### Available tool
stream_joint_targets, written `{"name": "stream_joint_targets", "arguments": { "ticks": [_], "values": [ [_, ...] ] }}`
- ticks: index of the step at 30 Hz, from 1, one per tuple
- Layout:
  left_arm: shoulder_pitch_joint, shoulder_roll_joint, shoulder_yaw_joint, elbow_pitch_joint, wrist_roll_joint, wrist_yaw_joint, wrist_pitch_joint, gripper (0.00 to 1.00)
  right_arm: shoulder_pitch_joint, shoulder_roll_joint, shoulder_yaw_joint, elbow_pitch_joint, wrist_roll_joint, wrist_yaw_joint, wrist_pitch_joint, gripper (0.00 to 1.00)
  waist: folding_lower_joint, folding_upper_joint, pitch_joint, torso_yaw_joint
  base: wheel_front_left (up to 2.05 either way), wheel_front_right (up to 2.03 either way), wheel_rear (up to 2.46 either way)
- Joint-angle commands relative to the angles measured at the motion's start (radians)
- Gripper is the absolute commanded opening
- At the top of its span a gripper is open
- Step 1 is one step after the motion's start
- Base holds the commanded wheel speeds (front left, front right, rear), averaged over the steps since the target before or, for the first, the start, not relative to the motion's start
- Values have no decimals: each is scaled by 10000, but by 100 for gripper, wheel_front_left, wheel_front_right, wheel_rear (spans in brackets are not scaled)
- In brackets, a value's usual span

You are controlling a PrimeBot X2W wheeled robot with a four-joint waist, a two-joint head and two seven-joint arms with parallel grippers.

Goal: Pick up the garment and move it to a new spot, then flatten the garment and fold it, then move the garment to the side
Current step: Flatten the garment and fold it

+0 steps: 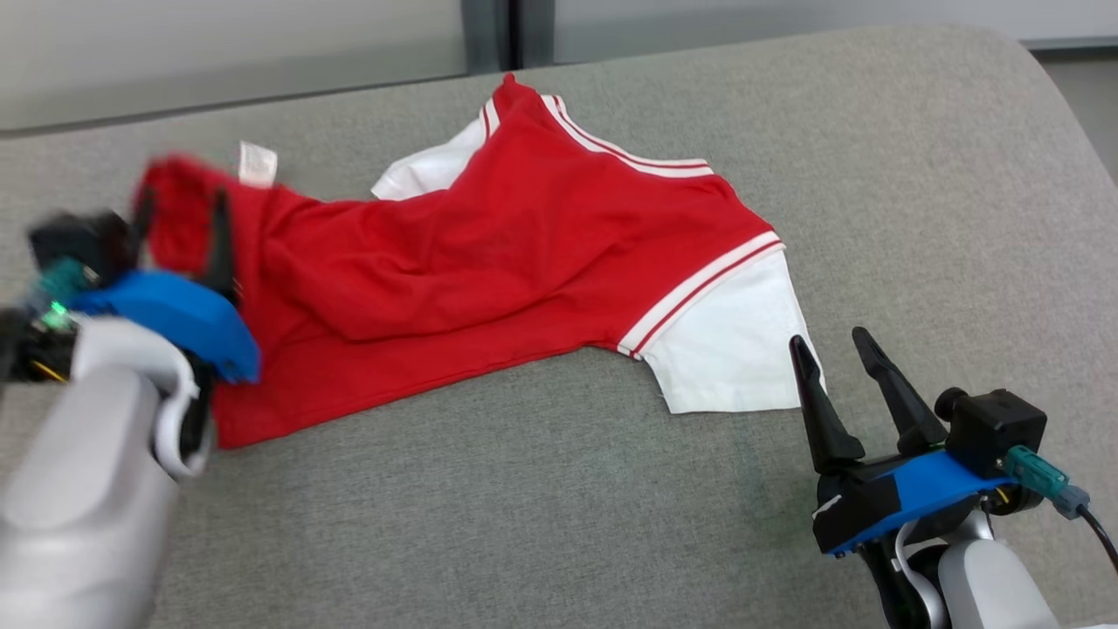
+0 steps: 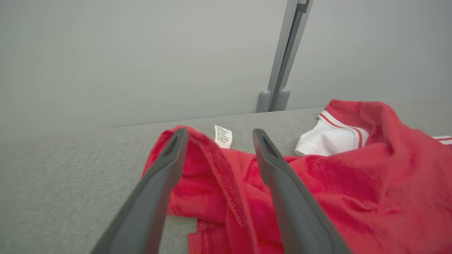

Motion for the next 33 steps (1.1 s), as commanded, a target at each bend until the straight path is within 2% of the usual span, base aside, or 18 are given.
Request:
{"name": "stream_joint_targets", "arguments": {
  "ticks": [1, 9, 15, 19, 23, 25, 33],
  "values": [
    [227, -70, -55, 63, 20, -53, -102, 100, 12, -12, -46, 13, -33, 5, 13, 100, -1, -1, -203, 159, 0, 0, 0],
    [1732, -855, -91, -142, -338, -231, -989, 100, 405, -11, -309, -21, -223, 5, 232, 100, -1, -1, -1057, 666, 0, 0, 0],
    [3097, -1242, 425, -1616, -328, -387, -1269, 100, 835, -9, -713, -130, -76, 5, 217, 100, -1, -1, -1596, 1010, 0, 0, 0],
    [4282, -1490, 1132, -3225, 337, -446, -1267, 100, 1032, -12, -966, -192, -110, 5, 240, 100, -1, -1, -1824, 1182, 0, 0, 0],
    [5360, -1822, 1811, -4418, 1017, -324, -1267, 100, 1215, -12, -1179, -217, -302, 5, 259, 100, -1, -1, -2054, 1261, 0, 0, 0],
    [5805, -1994, 2014, -4658, 1223, -291, -1268, 100, 1309, -11, -1268, -227, -366, 5, 288, 100, -1, -1, -2163, 1308, 0, 0, 0],
    [6941, -2075, 2651, -4637, 1868, 31, -1270, 100, 1726, -11, -1498, -209, -548, 5, 401, 100, -1, -1, -2562, 1282, 0, 0, 0]
  ]
}}
